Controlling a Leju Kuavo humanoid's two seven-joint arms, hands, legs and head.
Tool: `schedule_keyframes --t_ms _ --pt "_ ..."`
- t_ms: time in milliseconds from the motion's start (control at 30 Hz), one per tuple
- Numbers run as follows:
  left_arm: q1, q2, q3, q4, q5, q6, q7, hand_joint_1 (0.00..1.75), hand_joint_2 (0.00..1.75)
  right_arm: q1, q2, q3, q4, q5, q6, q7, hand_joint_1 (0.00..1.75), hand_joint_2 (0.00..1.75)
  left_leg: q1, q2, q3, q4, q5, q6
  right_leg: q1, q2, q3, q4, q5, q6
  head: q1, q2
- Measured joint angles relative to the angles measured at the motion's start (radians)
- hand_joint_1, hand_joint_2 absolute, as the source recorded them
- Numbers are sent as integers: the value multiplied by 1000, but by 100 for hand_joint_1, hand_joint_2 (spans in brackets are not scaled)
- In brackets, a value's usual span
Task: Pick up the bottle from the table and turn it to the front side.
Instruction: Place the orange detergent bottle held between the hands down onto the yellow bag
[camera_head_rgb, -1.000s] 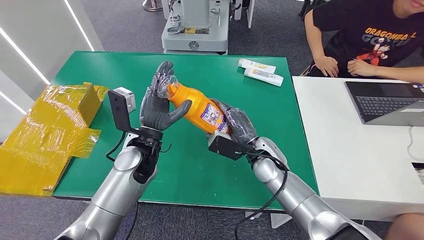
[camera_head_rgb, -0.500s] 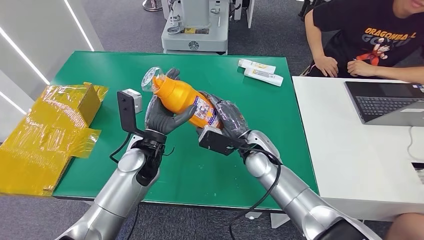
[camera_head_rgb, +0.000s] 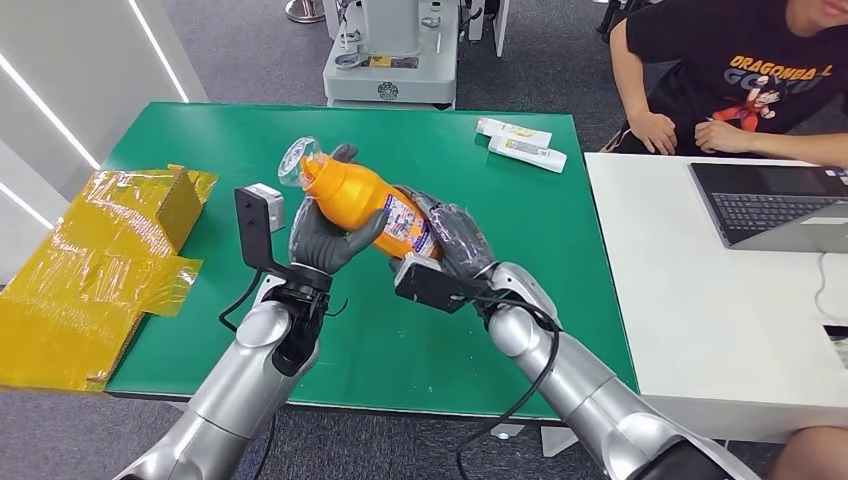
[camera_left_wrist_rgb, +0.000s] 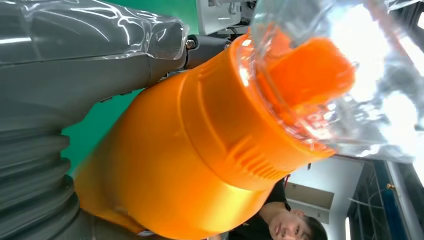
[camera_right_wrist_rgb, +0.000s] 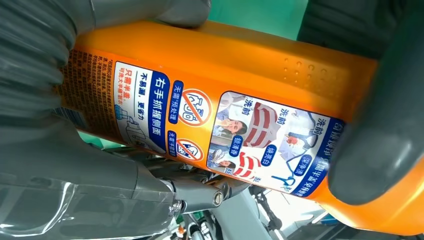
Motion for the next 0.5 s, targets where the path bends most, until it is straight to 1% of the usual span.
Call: schedule_keyframes --t_ms 500 --pt "17 2 0 0 29 15 -21 175 175 34 15 0 14 -23 -11 -20 175 175 0 0 0 0 0 0 0 0 0 0 0 0 0 0"
